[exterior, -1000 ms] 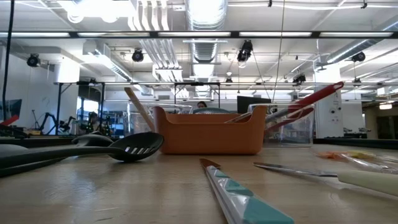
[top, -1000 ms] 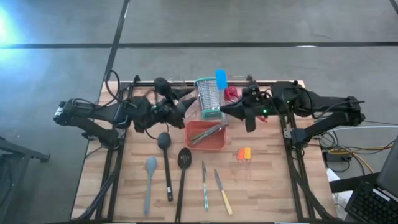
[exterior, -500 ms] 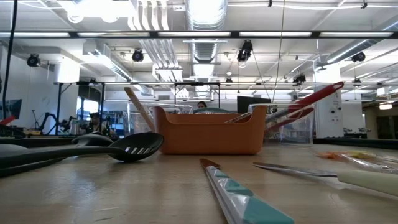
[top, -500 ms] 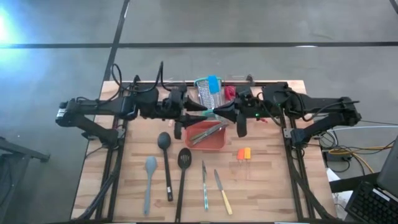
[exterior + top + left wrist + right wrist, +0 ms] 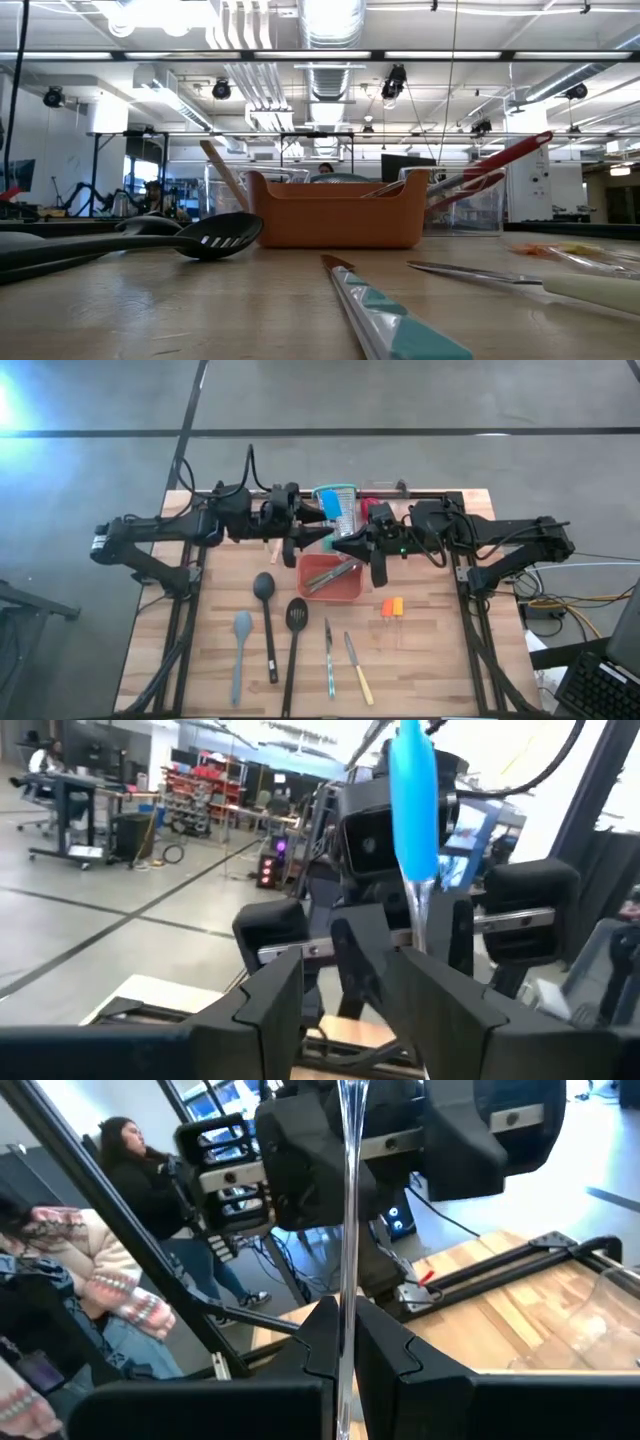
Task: Pick & Place Kitchen Items
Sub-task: Put the blue spatula into the left transparent bin
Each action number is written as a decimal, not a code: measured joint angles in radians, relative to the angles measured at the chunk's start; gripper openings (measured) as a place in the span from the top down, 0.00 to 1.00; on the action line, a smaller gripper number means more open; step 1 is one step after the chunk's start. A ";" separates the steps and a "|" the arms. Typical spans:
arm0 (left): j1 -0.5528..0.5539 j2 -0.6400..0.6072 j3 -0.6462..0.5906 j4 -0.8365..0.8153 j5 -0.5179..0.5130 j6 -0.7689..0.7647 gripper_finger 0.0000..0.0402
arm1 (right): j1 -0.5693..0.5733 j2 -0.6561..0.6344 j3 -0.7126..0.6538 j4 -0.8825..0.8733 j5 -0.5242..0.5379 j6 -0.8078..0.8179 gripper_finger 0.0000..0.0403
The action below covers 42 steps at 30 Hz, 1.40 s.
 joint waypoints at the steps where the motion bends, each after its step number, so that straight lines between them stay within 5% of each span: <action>1: 0.000 0.000 0.000 0.001 0.008 -0.007 0.58 | 0.000 0.002 0.000 0.004 0.000 0.000 0.98; 35: 0.022 0.036 0.007 0.094 0.233 -0.092 0.58 | -0.011 0.053 0.053 -0.003 -0.049 -0.019 0.98; 42: 0.024 0.037 0.009 0.100 0.260 -0.039 0.75 | -0.009 0.044 0.053 -0.006 -0.051 -0.021 0.98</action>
